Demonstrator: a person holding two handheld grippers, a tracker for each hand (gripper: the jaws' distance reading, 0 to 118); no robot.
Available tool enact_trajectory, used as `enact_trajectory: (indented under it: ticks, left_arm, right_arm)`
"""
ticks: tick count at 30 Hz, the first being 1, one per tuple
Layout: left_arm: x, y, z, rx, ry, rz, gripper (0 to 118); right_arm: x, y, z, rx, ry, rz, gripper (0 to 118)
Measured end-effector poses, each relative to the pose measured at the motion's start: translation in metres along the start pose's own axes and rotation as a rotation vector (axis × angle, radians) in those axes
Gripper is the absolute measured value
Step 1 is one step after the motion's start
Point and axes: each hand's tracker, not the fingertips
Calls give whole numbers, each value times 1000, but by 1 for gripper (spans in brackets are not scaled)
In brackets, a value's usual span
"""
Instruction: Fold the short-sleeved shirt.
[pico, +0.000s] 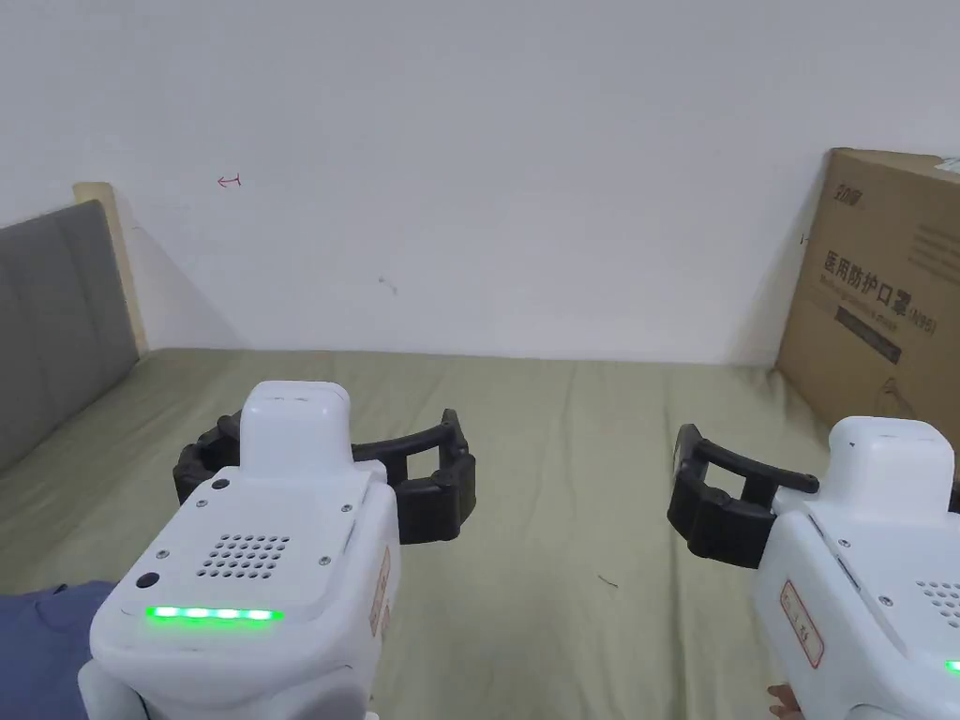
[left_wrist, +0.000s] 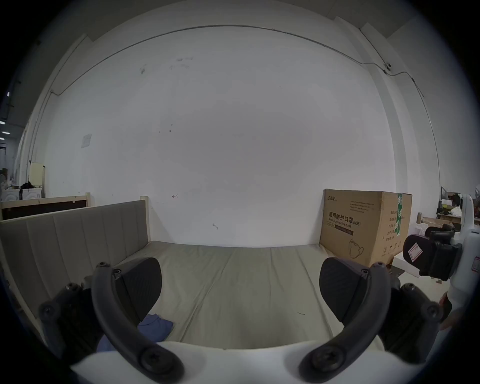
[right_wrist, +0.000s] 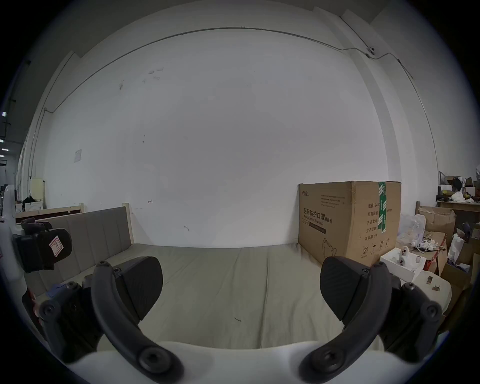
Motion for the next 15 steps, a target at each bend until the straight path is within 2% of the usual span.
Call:
enact_trajectory:
  ticks: [15]
  left_arm:
    - [-2,3,2,1,8,-1,118]
  right_arm:
    - [-1,3,1,7,2,7,118]
